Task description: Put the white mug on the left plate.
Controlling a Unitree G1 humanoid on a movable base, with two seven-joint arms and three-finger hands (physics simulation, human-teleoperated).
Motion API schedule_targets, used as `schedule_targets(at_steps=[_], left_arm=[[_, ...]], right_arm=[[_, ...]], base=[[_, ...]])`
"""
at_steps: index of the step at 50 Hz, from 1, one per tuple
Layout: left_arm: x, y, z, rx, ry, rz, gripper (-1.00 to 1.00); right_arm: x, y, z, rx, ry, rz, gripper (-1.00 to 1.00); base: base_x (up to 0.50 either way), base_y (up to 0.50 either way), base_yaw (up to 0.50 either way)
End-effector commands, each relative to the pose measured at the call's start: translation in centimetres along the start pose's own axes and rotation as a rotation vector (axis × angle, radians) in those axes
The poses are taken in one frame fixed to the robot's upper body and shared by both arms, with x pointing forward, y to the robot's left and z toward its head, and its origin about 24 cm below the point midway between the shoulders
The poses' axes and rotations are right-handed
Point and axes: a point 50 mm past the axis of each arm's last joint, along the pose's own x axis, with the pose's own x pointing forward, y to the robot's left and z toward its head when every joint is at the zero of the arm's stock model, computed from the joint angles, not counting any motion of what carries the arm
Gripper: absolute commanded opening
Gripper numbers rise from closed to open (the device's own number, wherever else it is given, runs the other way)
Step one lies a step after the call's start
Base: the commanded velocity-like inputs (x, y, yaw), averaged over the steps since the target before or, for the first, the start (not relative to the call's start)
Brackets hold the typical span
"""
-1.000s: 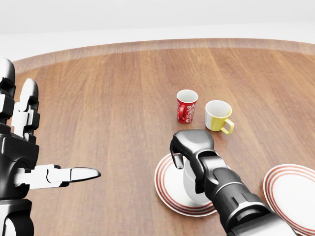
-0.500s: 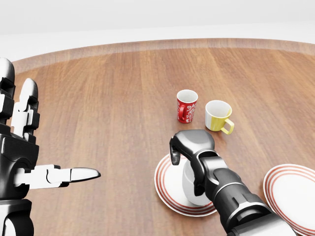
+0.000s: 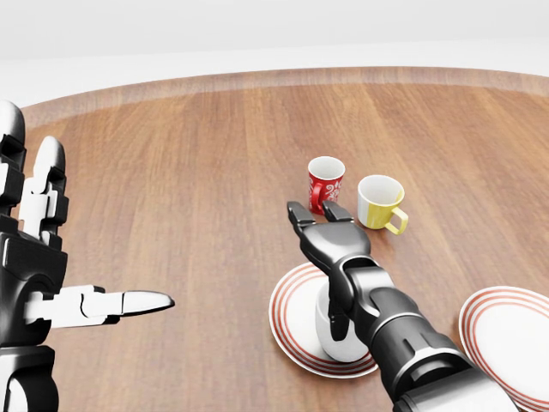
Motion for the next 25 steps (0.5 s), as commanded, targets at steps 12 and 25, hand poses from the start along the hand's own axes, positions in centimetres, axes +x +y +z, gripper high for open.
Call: schedule_targets(at_steps=[12, 25], left_arm=[[0.17, 0.0, 0.12, 0.001, -0.008, -0.003, 0.96], [0.11, -0.02, 0.05, 0.001, -0.004, -0.004, 0.96]], right_arm=[[-0.82, 3.08, -0.7, -0.069, 0.006, 0.122, 1.0], [-0.79, 2.86, -0.88, -0.087, 0.005, 0.137, 1.0]], base=[[0.0, 0.0, 0.0], [0.0, 0.0, 0.0]])
